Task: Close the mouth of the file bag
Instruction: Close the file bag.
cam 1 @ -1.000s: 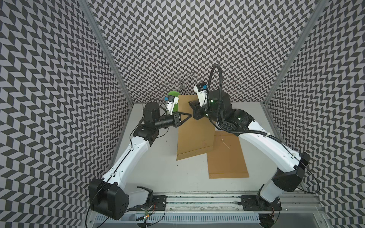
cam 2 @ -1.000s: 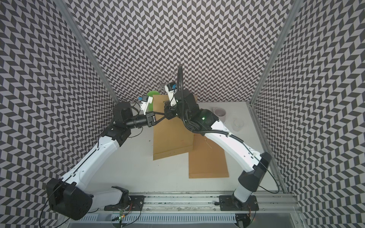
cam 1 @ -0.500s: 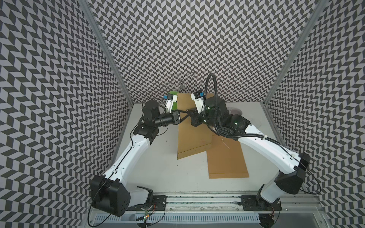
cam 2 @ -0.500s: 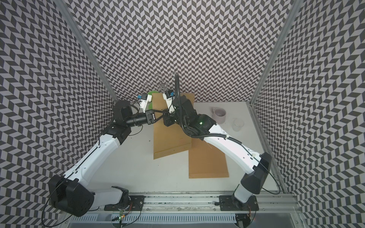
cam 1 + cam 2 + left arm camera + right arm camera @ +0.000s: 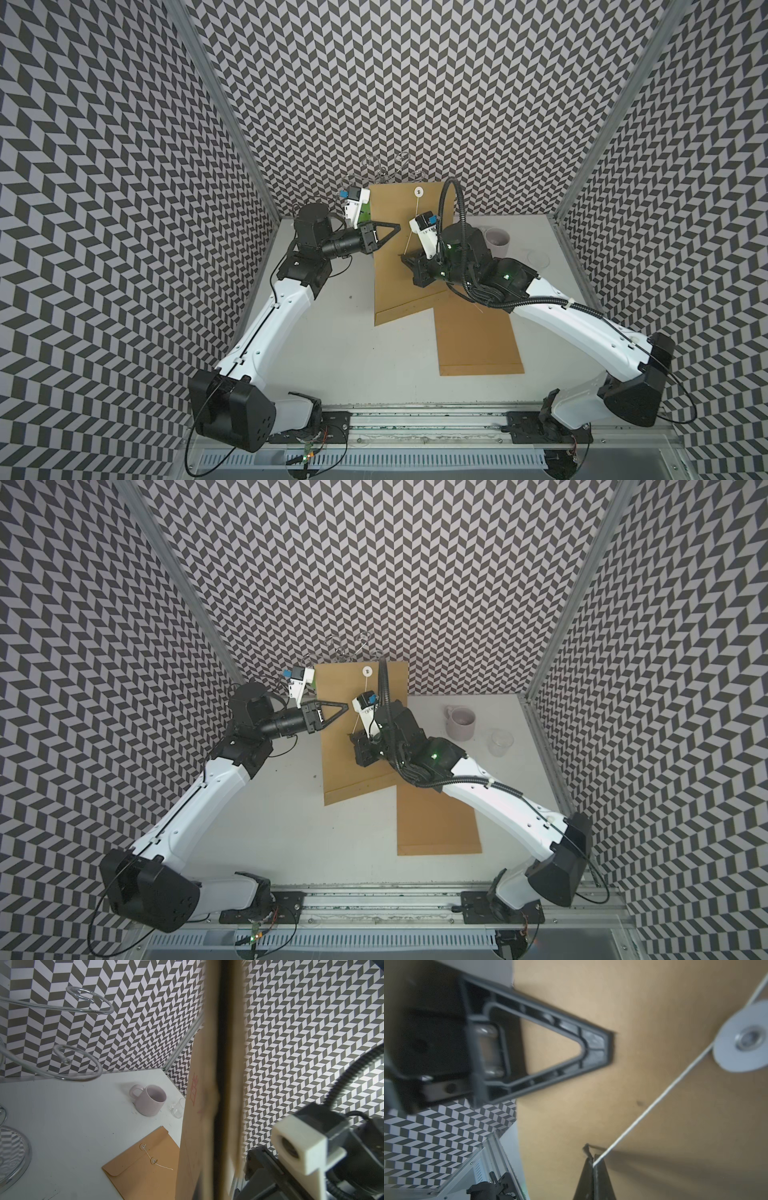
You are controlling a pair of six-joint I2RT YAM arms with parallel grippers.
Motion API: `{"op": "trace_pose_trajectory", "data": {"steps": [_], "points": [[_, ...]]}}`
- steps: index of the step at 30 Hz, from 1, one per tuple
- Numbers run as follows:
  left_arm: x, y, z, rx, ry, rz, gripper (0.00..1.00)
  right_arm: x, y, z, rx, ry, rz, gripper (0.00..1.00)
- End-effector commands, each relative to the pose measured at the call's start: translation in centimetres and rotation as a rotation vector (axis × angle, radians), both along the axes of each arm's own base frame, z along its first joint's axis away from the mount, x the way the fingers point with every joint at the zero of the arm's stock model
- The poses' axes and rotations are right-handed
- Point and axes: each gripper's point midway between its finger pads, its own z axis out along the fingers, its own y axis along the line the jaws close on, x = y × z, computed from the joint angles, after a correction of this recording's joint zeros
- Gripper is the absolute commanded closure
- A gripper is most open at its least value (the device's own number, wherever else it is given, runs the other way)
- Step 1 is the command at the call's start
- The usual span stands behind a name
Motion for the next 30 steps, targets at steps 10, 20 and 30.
{"op": "trace_pose_trajectory", "data": {"steps": [10, 20, 30], "points": [[-1.0, 0.2, 3.0, -0.026, -0.078, -0.027, 1.0, 5.0, -5.2, 0.2, 0.075, -0.01, -0.107, 1.0], [-2.2, 0.5, 0.8, 0.002, -0.04, -0.029, 1.0, 7.8, -7.6, -0.1, 0.067, -0.022, -0.172, 1.0], [-2.3, 0.6, -0.6, 0.034, -0.014, -0.016, 1.0, 8.3, -8.3, 1.7, 0.052, -0.062, -0.21, 1.0]]}}
